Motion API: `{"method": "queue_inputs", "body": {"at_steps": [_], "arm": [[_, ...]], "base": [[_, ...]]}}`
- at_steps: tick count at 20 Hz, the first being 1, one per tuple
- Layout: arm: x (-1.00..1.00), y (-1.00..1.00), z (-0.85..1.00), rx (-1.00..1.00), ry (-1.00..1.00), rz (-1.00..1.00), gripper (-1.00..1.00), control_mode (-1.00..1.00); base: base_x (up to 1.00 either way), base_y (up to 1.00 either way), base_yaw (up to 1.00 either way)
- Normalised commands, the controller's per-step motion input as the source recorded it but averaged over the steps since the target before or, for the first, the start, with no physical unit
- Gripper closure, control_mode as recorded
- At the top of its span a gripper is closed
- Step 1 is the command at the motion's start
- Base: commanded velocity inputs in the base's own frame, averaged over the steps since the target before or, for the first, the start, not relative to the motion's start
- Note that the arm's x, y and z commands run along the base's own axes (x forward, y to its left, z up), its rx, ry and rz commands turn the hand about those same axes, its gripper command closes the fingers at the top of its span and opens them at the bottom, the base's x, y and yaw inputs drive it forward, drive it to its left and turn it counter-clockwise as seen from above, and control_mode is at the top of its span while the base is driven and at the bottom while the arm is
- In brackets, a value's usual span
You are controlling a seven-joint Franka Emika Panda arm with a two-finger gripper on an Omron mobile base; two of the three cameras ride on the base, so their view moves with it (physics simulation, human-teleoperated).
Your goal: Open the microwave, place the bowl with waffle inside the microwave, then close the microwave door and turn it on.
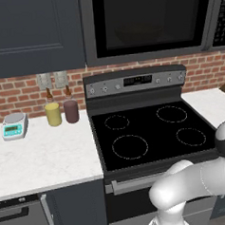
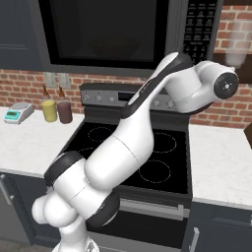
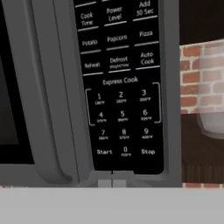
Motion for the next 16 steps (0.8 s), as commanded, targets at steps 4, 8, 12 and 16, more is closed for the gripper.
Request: {"method": "queue_inputs", "body": {"at_steps": [4, 8, 12, 16], "arm": [[0.01, 0.01, -0.02, 0.0, -0.04, 0.0, 1.0, -1.0], [0.08, 0.14, -0.12, 0.0, -0.02, 0.0, 1.0, -1.0], [0.14, 0.14, -0.16, 0.0, -0.01, 0.0, 1.0, -1.0], [0.22, 0.04, -0.04, 0.0, 0.0, 0.0, 1.0, -1.0]], "base": [[0.0, 0.0, 0.0], [0.0, 0.0, 0.0], [0.0, 0.0, 0.0], [0.0, 0.0, 0.0]]}}
